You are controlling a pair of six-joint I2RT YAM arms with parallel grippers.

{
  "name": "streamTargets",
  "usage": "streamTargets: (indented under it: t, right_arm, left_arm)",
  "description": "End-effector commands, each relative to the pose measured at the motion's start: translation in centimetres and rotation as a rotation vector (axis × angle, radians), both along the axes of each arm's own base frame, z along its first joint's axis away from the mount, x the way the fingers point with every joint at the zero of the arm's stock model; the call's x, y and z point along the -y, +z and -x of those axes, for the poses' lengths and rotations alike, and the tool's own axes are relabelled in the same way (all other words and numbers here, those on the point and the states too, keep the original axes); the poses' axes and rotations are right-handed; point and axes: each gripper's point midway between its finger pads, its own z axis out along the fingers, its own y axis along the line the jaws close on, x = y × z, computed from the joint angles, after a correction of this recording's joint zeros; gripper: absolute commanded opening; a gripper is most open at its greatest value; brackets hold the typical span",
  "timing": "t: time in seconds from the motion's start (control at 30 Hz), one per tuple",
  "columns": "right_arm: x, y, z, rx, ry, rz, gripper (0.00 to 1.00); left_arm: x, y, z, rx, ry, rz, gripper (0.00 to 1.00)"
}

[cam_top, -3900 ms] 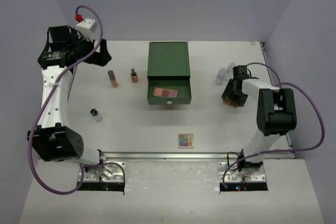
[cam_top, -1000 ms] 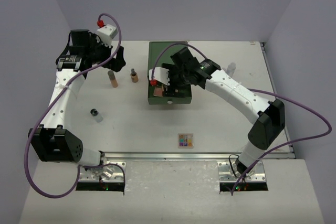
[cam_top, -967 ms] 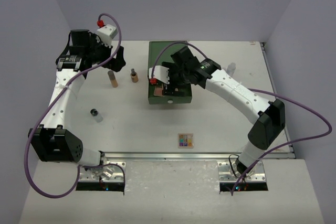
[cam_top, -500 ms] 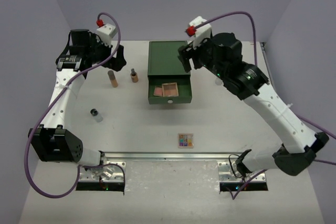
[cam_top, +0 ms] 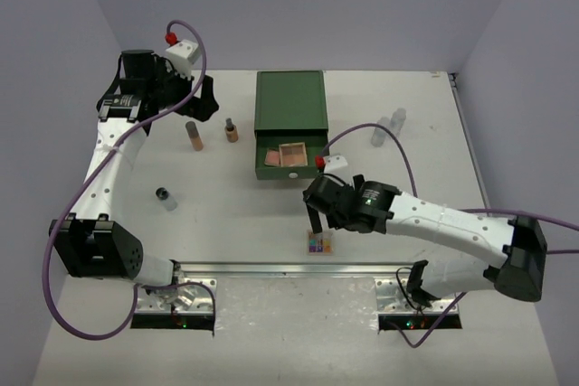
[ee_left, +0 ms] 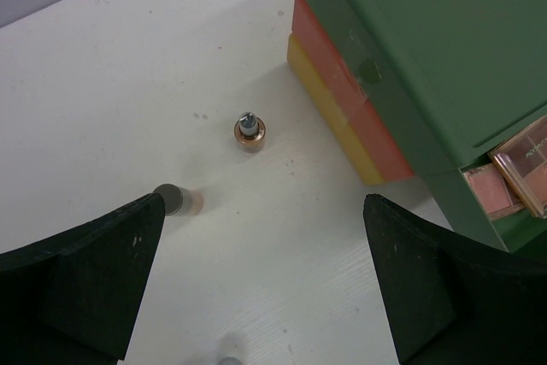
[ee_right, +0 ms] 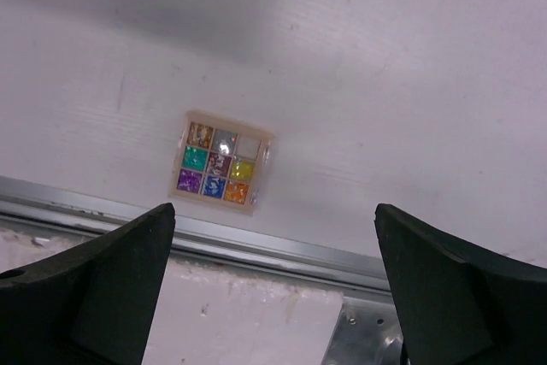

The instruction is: Organize the makeup

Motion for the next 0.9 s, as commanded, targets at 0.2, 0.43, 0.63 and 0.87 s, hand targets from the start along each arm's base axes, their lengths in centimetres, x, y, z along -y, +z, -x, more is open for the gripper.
streamTargets:
  t: [0.2, 0.43, 0.63, 0.87]
  right_arm:
    - [-2.2, -5.9, 1.2, -0.034, -0.040, -0.117, 0.99]
    - [-4.2, -10.0, 2.6, -0.133, -0.014, -0.185, 0.99]
    - [-3.9, -11.3, 3.2, -0.175, -0.025, -0.144, 0.99]
    - [-2.3, -13.2, 2.3, -0.160, -0.085, -0.035, 0.98]
  left_arm:
    - [0.4, 1.7, -0.1, 0.062, -0.011, 0.018, 1.00]
    - [0.3, 0.6, -0.6, 0.036, -0.007, 0.021, 1.00]
    - [0.3, 0.3, -1.4, 0.028, -0.010, 0.018, 1.00]
    - [0.3, 0.0, -2.2, 0.010, -0.001, 0.027, 1.00]
